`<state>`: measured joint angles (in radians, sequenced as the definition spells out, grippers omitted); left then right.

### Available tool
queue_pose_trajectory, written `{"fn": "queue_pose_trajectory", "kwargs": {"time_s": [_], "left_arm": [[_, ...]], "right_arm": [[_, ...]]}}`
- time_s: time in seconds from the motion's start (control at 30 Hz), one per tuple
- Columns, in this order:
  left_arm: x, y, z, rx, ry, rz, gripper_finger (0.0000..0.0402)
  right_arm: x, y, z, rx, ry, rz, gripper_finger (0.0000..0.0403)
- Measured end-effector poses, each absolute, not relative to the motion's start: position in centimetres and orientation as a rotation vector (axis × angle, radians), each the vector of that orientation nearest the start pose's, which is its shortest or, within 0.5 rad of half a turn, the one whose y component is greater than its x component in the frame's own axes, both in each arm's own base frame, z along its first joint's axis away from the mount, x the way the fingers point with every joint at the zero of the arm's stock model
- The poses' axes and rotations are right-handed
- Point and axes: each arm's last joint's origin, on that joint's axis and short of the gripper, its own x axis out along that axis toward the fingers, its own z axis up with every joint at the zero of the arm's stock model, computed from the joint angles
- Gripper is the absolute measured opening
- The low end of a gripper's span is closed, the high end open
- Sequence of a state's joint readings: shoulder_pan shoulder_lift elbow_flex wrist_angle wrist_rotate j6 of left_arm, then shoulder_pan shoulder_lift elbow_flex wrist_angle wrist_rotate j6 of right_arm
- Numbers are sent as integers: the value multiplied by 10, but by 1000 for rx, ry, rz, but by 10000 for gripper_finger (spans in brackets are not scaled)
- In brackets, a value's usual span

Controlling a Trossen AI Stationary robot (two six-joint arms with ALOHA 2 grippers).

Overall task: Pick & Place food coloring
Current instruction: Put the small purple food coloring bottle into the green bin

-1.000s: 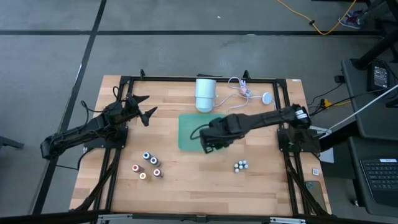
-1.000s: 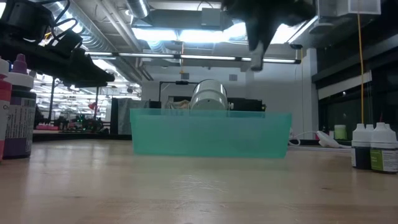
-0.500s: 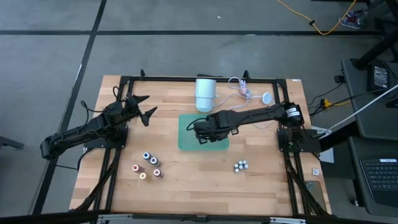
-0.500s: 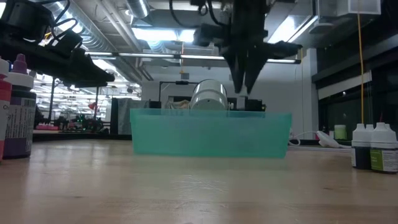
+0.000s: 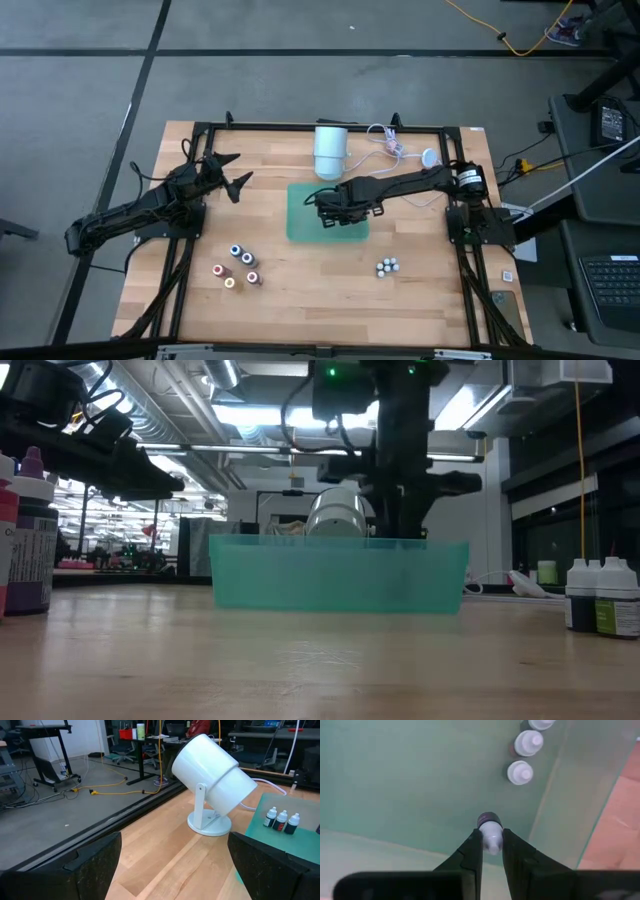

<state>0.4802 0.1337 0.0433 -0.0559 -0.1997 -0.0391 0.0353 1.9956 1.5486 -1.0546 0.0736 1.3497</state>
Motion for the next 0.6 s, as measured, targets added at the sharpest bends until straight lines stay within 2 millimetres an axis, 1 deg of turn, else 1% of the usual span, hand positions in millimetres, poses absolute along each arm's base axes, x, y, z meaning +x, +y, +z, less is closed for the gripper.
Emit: {"fn": "queue_pose_trajectory", "kwargs": {"time_s": [0.27,0.43,0.6], "left_arm": [[89,53,162,-58,134,681,361],[89,53,162,-58,134,682,361],[89,53,162,-58,134,681,361]], "right_arm": [[378,1,181,996,1238,-993,63],[377,-5,178,994,1239,-995,66],[376,-6,176,986,1250,-997,72]]}}
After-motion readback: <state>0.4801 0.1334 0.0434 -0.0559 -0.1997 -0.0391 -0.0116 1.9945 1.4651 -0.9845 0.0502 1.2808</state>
